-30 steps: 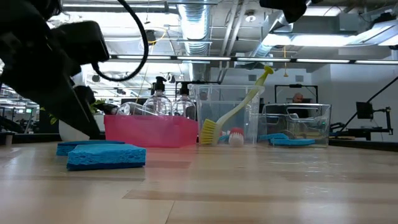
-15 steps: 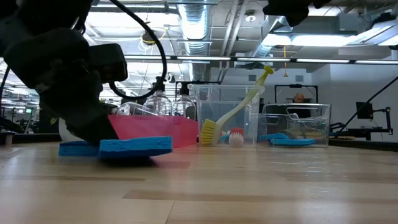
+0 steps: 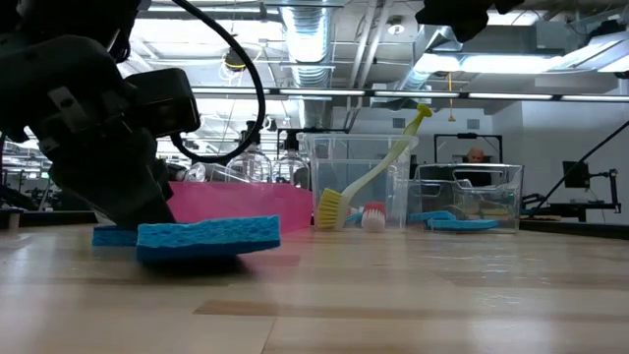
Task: Pick & Place Kitchen Sink Supplies
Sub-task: Put the bottom left blue sponge wipe into the transparent bin
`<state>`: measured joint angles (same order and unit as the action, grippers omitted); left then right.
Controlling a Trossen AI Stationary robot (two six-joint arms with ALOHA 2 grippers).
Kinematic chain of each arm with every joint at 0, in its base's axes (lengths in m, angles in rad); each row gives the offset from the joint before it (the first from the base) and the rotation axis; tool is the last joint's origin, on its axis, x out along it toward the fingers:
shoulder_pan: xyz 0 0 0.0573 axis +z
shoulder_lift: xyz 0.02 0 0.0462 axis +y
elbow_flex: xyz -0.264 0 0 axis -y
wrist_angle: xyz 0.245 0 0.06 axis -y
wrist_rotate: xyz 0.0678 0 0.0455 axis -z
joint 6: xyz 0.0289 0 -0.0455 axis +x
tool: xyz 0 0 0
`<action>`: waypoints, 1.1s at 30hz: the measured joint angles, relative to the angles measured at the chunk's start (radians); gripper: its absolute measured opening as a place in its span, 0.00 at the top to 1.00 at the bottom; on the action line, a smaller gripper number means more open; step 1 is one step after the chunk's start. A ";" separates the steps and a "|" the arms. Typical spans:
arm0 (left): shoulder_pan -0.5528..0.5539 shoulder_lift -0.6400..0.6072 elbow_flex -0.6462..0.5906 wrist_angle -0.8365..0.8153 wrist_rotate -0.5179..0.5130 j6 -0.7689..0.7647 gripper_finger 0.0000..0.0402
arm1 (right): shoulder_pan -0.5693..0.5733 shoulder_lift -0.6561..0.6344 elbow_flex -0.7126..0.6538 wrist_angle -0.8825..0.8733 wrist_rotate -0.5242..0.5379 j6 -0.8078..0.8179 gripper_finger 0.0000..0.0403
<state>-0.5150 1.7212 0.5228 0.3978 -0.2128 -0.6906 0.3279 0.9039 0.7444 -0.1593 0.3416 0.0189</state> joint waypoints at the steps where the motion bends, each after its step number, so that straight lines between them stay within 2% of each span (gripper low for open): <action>1: -0.001 0.001 0.000 0.010 -0.005 0.002 0.99 | 0.000 0.000 0.000 0.000 0.000 0.000 0.70; 11: -0.002 0.002 -0.001 0.038 -0.043 0.003 0.95 | 0.000 0.000 0.000 0.000 0.000 0.011 0.70; 25: -0.008 0.005 -0.003 0.150 -0.047 0.144 0.65 | 0.000 0.000 0.000 -0.013 0.000 0.019 0.70; 33: -0.026 0.004 -0.002 0.200 -0.050 0.197 0.61 | 0.000 0.000 0.000 -0.030 0.000 0.030 0.70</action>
<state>-0.5411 1.7248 0.5209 0.5976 -0.2623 -0.4940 0.3279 0.9039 0.7444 -0.1895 0.3412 0.0486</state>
